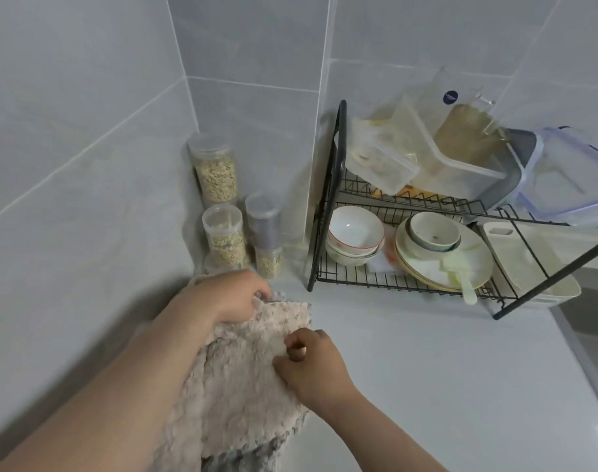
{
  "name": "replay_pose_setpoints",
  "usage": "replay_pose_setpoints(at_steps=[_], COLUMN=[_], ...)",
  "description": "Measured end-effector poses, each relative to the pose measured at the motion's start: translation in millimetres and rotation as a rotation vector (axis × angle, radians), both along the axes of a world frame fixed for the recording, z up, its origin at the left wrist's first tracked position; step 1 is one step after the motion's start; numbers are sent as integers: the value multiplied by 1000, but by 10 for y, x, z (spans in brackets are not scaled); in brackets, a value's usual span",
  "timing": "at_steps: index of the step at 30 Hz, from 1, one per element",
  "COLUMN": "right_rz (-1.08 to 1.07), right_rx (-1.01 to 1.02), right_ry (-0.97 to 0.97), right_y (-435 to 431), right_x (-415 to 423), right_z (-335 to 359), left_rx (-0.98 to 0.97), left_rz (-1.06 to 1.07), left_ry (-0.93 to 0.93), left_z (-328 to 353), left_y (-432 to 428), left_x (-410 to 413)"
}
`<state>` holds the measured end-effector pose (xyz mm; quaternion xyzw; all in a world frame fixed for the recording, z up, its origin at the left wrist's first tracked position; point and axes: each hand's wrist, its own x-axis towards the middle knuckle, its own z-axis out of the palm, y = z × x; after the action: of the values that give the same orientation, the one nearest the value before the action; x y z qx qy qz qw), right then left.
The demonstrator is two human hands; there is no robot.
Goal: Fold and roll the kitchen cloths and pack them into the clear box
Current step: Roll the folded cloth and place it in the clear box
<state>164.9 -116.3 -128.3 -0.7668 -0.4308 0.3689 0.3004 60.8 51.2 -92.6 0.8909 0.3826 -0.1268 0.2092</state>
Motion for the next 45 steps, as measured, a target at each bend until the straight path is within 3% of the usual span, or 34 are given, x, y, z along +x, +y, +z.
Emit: replay_pose_setpoints(at_steps=[14,18,25,32,38,45], right_rz=[156,227,84,-57,-330,-509], right_rx=[185,239,482,711,856,838], right_ry=[159,42,96,177,-67,14], right_y=[-175,-385,-822,-1557,-2254,-2463], right_x=[73,51,-151,-16,443,1195], right_z=[-208,-236,53,701,1211,1127], left_rx=[542,761,898,1010,949,372], left_rz=[13,42,238,230,117,116], left_ry=[-167,-249,-516,-799,-921,-1103], left_z=[0,129,610,1240,1552,1261], left_y=[88,-162,-761,-1603,-2056,-1977], left_x=[-205,-352,-812,-1170,-966,-38])
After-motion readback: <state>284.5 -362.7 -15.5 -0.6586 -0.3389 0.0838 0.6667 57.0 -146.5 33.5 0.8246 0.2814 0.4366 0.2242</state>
